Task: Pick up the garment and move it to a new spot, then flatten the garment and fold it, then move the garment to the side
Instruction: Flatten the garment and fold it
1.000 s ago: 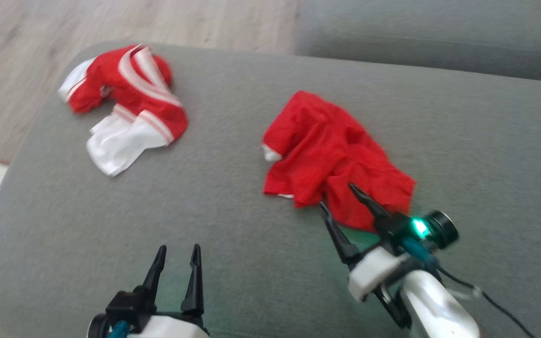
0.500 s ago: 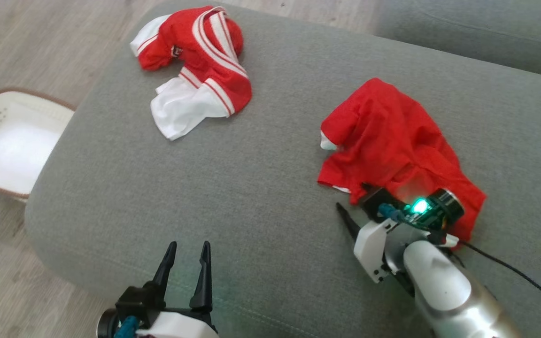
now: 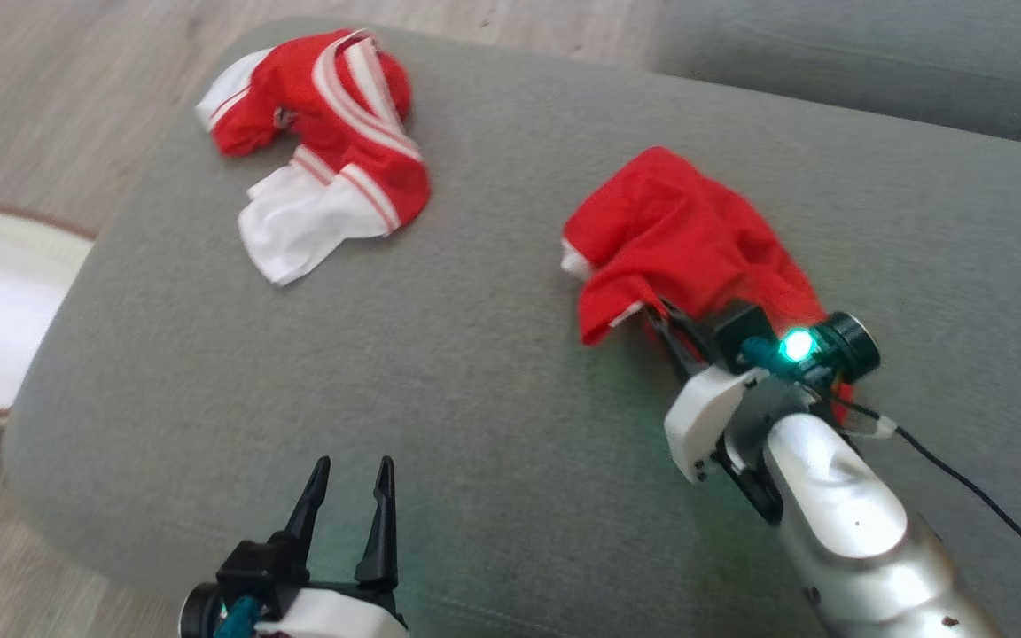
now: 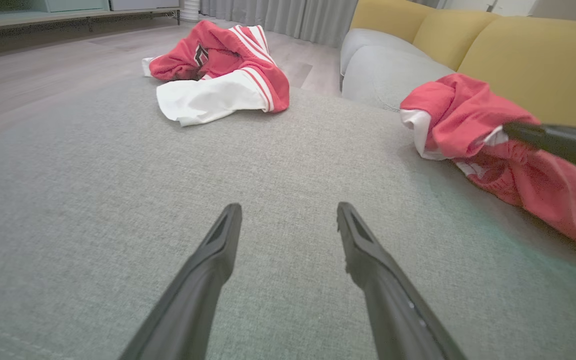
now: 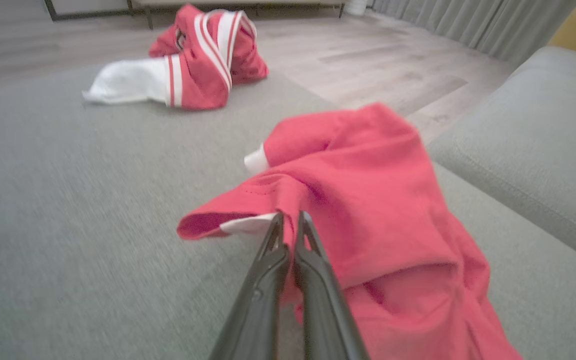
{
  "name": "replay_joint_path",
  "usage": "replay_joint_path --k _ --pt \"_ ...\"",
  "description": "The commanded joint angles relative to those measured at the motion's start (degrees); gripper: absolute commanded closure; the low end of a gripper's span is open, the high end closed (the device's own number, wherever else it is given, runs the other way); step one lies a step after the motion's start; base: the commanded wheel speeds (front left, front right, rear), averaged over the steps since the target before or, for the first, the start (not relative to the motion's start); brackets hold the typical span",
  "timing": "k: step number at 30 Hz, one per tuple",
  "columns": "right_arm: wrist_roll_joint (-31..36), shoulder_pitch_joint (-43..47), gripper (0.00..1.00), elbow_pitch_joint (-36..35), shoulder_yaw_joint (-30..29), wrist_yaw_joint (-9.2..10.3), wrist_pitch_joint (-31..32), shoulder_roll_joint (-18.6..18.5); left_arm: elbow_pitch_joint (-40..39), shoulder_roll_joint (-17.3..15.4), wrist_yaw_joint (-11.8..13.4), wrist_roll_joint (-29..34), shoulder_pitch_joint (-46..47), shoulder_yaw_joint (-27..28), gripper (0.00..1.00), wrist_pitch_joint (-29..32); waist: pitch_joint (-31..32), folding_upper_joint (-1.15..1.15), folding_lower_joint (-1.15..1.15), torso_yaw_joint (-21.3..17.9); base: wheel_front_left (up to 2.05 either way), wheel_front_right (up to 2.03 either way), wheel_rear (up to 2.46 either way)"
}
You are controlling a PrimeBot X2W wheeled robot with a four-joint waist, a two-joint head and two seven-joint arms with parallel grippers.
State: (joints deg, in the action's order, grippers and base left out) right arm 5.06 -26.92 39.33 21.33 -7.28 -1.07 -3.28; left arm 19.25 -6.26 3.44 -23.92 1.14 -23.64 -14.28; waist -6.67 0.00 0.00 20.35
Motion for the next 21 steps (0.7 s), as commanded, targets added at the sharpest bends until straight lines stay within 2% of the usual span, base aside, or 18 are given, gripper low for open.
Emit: replay_joint_path --k 1,6,11,15,18,19,21 --pt "-1.57 -2.24 1.0 -2.9 1.46 -0.21 -0.99 0.4 -1.4 -0.17 -0.22 0.71 1.81 2.28 0.0 -0.71 1.12 0.0 0.0 -1.68 0.0 0.0 0.0" --pt "-10.53 -2.66 1.0 -10.19 2.45 -0.21 -2.61 0.4 -1.43 -0.89 -0.03 0.97 1.44 2.33 0.0 -0.67 3.01 0.0 0.0 -5.38 0.0 0.0 0.0" --pt "-17.42 -2.46 1.0 -14.86 -2.61 -0.21 -1.97 0.4 -2.14 -1.74 0.42 0.93 0.69 2.38 0.0 -0.14 4.33 0.0 0.0 -8.78 0.0 0.0 0.0" --pt "-17.8 -2.08 1.0 -16.02 -9.64 -0.21 -0.22 0.4 -3.17 -2.27 0.85 0.86 0.18 2.38 0.0 0.41 4.66 0.0 0.0 -10.98 0.0 0.0 0.0" --pt "-15.39 -1.09 1.0 -15.48 -15.79 -0.21 1.39 0.4 -4.01 -2.54 1.08 0.83 0.13 2.33 0.0 0.75 4.23 0.0 0.0 -12.12 0.0 0.0 0.0" --pt "-13.09 0.24 1.0 -15.0 -20.12 -0.21 2.33 0.4 -4.44 -2.63 1.15 0.79 0.19 2.24 0.0 0.93 3.75 0.0 0.0 -12.53 0.0 0.0 0.0" --pt "-10.64 1.78 1.0 -14.18 -24.55 -0.21 2.93 0.4 -4.76 -2.68 1.22 0.76 0.28 2.15 0.0 1.01 3.19 0.0 0.0 -12.78 0.0 0.0 0.0"
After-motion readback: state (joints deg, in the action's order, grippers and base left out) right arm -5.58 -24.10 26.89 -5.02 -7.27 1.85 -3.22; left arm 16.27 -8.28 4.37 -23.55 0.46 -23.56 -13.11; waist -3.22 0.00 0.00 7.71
